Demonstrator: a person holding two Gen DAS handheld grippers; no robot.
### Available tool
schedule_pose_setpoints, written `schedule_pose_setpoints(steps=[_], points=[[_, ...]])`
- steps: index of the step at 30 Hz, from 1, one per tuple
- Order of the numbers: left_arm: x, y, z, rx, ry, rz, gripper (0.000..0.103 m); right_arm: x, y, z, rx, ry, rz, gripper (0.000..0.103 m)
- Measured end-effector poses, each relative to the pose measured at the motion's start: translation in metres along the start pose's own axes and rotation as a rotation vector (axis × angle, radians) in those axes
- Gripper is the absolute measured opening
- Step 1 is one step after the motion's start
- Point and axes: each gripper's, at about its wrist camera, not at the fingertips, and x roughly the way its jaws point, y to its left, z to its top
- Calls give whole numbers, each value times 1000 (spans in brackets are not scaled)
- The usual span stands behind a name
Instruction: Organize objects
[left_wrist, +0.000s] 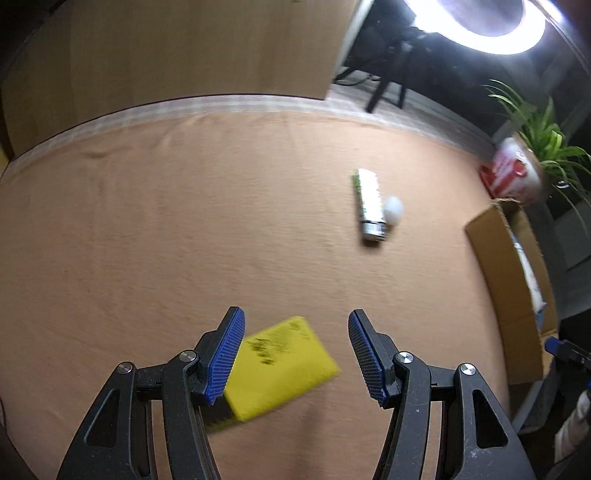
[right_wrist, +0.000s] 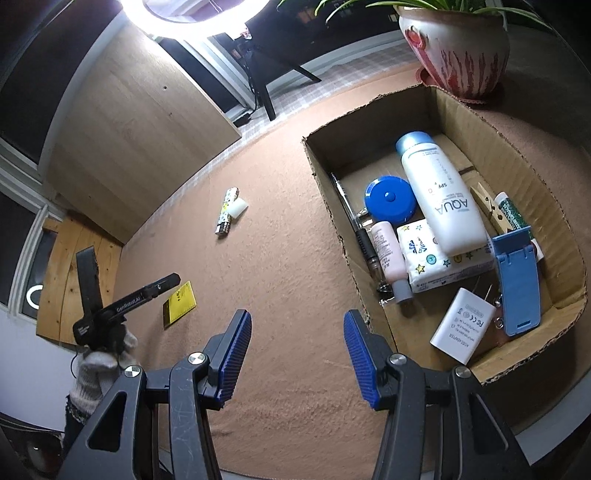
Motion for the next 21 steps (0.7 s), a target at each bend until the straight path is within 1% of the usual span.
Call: schedule_pose_setpoints(steps=[2,6,10,15,18,21], points=[[4,13,1,-19,10,6,62,1,-1,-1,5,6,2,48],[10,26,0,-47,31,0,62,2,2,-2,-3,11,2,48],[9,33,-2,-43,37,-22,62,3,5,-2,-11,16,3,48],[6,31,-11,-48,62,-67,61,9,9,0,-23,30,10,48],[2,21,-22,-13,78,-85,61,13,12,0,-30,38,18,48],[0,11,-35,1,94,-111,61,17,16,1,-39,48,27,48]])
